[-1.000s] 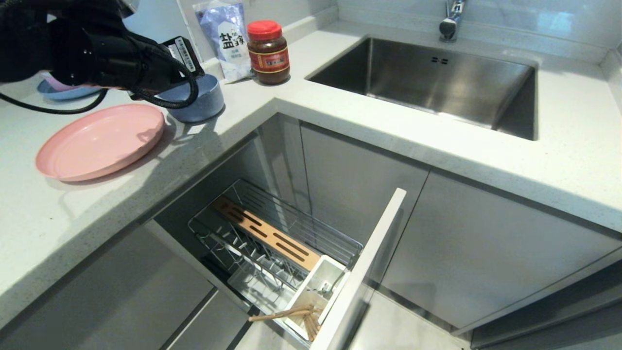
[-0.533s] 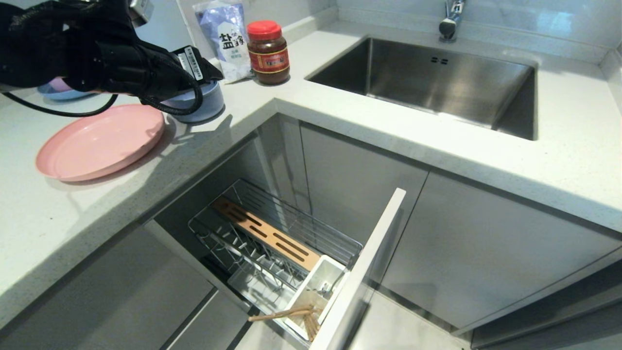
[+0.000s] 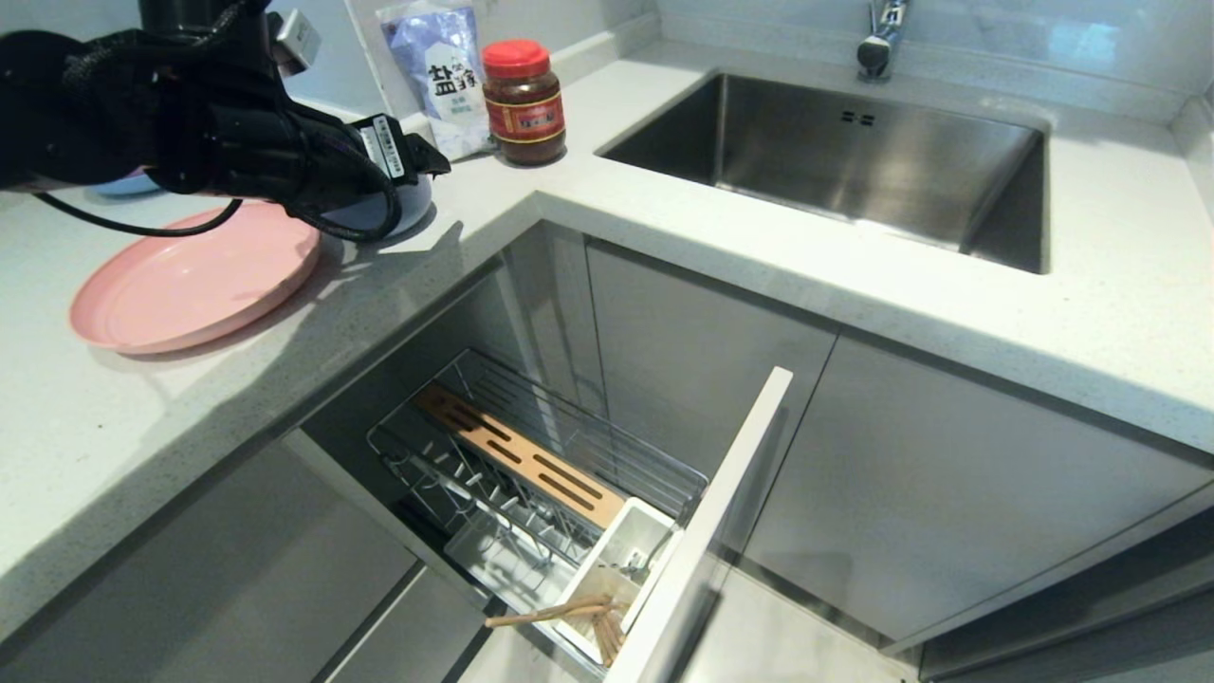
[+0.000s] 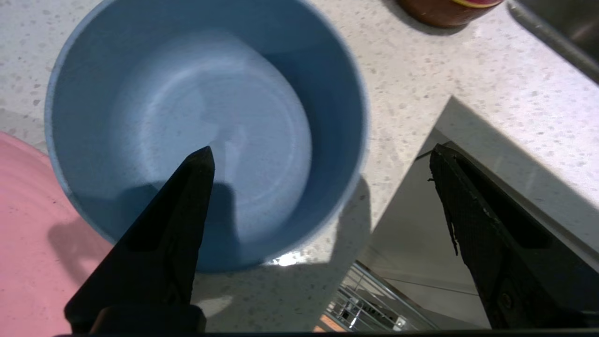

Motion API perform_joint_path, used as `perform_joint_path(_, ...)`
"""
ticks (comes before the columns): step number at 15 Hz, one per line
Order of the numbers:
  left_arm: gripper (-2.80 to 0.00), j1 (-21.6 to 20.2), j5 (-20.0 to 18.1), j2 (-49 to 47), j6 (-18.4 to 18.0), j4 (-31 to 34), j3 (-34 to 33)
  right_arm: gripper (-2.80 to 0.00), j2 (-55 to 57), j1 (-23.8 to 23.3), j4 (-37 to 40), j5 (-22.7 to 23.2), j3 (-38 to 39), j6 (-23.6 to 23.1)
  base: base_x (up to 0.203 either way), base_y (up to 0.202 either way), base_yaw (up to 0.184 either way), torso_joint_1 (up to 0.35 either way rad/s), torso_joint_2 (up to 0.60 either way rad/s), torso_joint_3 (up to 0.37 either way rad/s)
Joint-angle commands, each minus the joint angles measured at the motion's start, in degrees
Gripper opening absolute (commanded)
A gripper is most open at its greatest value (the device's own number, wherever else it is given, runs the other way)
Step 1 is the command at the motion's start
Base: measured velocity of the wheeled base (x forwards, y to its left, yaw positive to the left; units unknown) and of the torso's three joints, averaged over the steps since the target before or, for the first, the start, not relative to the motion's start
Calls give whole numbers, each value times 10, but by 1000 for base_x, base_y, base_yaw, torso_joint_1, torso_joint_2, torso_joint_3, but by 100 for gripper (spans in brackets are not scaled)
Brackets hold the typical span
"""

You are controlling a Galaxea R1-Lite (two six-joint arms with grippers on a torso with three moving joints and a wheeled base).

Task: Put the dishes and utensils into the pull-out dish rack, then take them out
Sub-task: Pick up the bowl and place it in the cupboard

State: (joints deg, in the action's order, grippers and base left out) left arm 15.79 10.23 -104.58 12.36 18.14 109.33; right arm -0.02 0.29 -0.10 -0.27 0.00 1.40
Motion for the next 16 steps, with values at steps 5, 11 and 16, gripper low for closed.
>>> perform_joint_path(5,0,-1,0,-10,-3,1,-1,-280,-2,0,-1,0,1,0,0,0,0,0,0,0)
perform_joint_path(11,0,-1,0,-13,-8,3,-1,-280,-2,0,0,0,1,0,0,0,0,0,0,0)
perform_joint_path(16,-280,-1,0,-12,-7,3,-1,-280,-2,0,0,0,1,0,0,0,0,0,0,0)
